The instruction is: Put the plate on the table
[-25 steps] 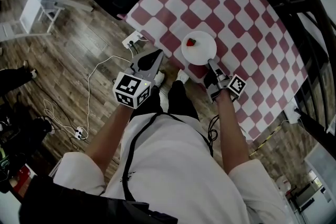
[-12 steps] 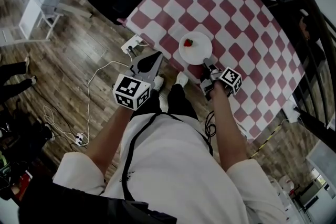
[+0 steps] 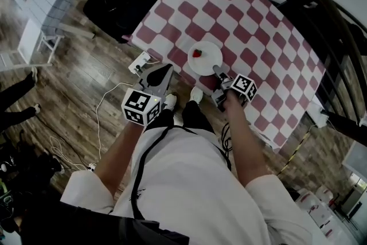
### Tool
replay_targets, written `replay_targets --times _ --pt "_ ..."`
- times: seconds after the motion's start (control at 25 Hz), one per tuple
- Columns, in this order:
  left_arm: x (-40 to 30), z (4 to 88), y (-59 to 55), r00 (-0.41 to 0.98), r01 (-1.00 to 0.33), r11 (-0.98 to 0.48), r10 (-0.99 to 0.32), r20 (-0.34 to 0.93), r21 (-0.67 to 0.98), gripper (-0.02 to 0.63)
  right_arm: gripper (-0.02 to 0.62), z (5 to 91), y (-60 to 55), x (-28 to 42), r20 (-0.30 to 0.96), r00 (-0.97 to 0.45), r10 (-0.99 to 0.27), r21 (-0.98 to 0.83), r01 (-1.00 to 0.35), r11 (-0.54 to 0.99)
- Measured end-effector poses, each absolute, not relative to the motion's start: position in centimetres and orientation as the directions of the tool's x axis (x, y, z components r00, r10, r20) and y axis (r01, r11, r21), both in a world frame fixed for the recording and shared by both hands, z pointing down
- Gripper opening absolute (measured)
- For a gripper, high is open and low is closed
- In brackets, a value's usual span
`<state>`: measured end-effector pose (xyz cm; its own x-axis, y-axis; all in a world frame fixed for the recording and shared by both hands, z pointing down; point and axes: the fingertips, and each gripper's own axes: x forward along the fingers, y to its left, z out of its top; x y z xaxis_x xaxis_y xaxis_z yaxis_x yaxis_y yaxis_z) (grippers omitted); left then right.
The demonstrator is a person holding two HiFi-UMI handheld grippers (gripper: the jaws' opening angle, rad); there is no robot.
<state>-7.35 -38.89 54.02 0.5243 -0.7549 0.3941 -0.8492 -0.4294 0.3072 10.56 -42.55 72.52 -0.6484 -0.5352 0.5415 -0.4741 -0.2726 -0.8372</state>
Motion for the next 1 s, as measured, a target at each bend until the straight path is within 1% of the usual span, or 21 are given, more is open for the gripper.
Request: replay_targets --times 0.24,0.32,0.64,0.72,0.8,0.88,1.0 --pt "-6.2 52.7 -39.4 0.569 -0.822 -0.487 -0.732 0.375 0.296 0.006 0.171 70.6 -41.6 11.5 0.49 -0.643 -0.589 -0.866 -0.436 -0.245" --pt "-5.7 52.3 -39.4 0.586 -0.81 -0.508 -0.721 0.369 0.292 0.006 0.147 69.6 -41.4 11.9 0.466 -0.638 -0.613 -0.877 -0.424 -0.225" --pt "-2.8 51.0 -39.3 0.659 -0.752 -0.596 -0.67 0.343 0.282 0.006 0.094 64.5 -40.1 13.7 0.365 -0.598 -0.714 -0.911 -0.387 -0.141" --pt "-2.2 50.6 -39.2 0.673 -0.739 -0.613 -0.658 0.336 0.28 0.006 0.056 63.0 -39.5 14.3 0.344 -0.587 -0.733 -0.912 -0.395 -0.113" --pt "-1.5 50.2 -39.1 0.687 -0.726 -0.629 -0.648 0.329 0.277 0.006 0.042 61.6 -38.9 15.0 0.328 -0.572 -0.752 -0.907 -0.413 -0.082" --pt "-0.9 49.8 -39.2 0.702 -0.712 -0.648 -0.637 0.32 0.272 0.006 0.008 60.0 -38.5 15.8 0.308 -0.553 -0.774 -0.897 -0.44 -0.042" --pt "-0.2 48.9 -39.3 0.72 -0.693 -0.67 -0.624 0.304 0.266 0.006 0.006 57.2 -37.6 16.5 0.273 -0.542 -0.795 -0.87 -0.492 0.037"
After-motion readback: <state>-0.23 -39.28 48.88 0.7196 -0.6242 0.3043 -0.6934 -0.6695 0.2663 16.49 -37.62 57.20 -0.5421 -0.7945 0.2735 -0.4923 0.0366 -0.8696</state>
